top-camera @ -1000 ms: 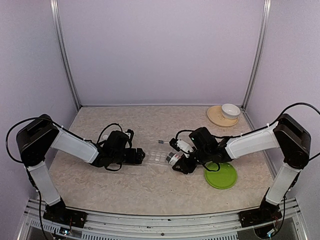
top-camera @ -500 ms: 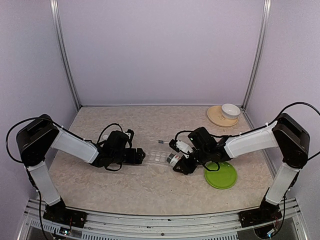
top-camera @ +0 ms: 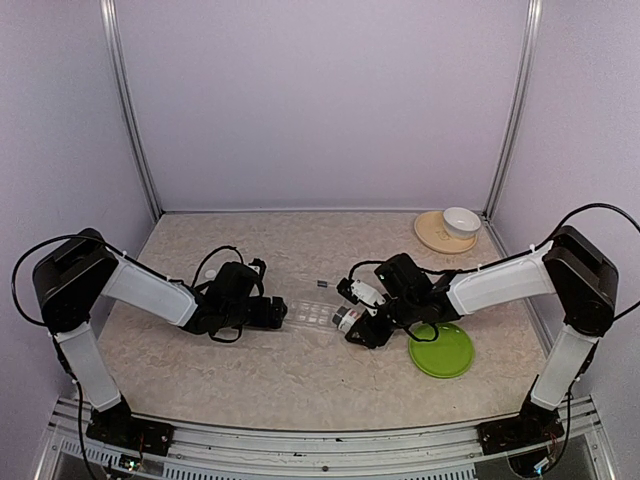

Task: Sort the pills into containers
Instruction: Adjust the pill container at the center of the board, then hold the pill container at the center of the board.

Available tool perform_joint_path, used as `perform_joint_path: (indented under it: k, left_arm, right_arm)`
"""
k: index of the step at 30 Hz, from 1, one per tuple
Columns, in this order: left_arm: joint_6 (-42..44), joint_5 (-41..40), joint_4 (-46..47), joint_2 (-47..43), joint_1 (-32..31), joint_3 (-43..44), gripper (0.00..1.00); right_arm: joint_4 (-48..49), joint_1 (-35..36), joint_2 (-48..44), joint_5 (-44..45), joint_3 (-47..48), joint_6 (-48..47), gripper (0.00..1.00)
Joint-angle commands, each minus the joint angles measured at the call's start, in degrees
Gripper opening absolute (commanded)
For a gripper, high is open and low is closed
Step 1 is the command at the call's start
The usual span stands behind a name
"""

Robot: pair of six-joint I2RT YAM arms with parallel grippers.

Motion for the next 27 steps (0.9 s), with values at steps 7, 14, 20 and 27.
perform_joint_path:
  k: [7, 14, 20, 27]
  left_arm:
    - [1.98, -0.84, 0.10, -1.76, 0.04, 0.63, 0.95]
    - [2.41, -0.42, 1.51, -3.30, 0.13, 0.06, 0.96]
    - [2.58, -2.21, -0.44, -2.52, 0.50, 0.93, 0.97]
    - [2.94, -3.16, -2.07, -0.48, 0.58, 2.07, 0.97]
  right_arm:
    - [-0.26, -0.55, 0.54, -0.24, 1.54, -0.18, 0.20]
    - [-0.71, -0.49, 1.04, -0.44, 2.13, -0.33, 0.20]
    - [-1.33, -0.49, 1.29, -0.60, 2.66, -0.52, 0.20]
    - [-2.89, -0.54, 1.33, -0.66, 3.34, -0.95, 0.21]
